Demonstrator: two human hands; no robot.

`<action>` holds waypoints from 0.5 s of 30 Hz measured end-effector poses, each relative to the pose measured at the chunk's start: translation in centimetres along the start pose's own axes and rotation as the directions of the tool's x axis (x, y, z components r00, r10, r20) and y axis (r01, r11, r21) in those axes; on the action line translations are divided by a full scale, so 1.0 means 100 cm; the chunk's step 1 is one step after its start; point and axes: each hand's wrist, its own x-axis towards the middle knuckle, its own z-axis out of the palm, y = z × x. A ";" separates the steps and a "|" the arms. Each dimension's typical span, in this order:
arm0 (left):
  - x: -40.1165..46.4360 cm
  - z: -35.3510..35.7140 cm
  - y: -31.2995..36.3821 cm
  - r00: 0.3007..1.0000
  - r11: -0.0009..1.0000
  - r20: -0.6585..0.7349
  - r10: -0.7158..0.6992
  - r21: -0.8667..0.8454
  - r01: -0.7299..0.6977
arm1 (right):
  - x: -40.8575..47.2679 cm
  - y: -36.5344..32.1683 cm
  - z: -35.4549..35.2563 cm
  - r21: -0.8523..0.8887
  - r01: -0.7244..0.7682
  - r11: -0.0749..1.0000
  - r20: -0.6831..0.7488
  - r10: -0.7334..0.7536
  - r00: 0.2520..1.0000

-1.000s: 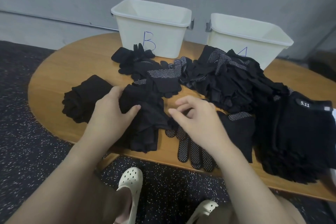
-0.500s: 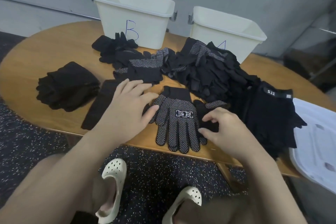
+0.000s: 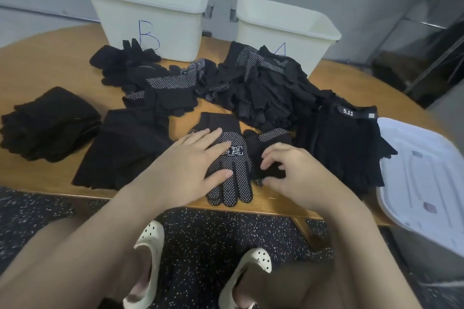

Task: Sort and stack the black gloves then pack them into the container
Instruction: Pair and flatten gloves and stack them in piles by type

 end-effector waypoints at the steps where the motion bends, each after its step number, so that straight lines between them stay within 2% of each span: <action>1: 0.000 0.000 -0.001 1.000 1.000 0.003 0.006 -0.001 -0.006 | 0.001 0.000 0.001 0.000 0.012 1.000 -0.032 -0.012 0.999; 5: 0.000 -0.001 -0.007 1.000 1.000 0.012 0.013 -0.028 -0.013 | -0.002 -0.004 -0.002 0.101 0.049 0.994 -0.143 -0.034 0.989; 8: -0.001 -0.003 -0.005 1.000 0.997 -0.016 0.001 -0.076 -0.002 | -0.008 -0.014 -0.018 0.247 0.123 0.961 -0.353 -0.029 0.935; 12: 0.002 -0.017 0.006 0.975 0.949 -0.217 -0.037 -0.313 -0.033 | -0.013 -0.028 -0.038 0.501 0.277 0.820 -0.526 0.034 0.850; 15: 0.010 -0.025 0.009 0.933 0.886 -0.348 -0.096 -0.456 -0.079 | -0.010 -0.033 -0.044 0.595 0.376 0.710 -0.604 0.086 0.793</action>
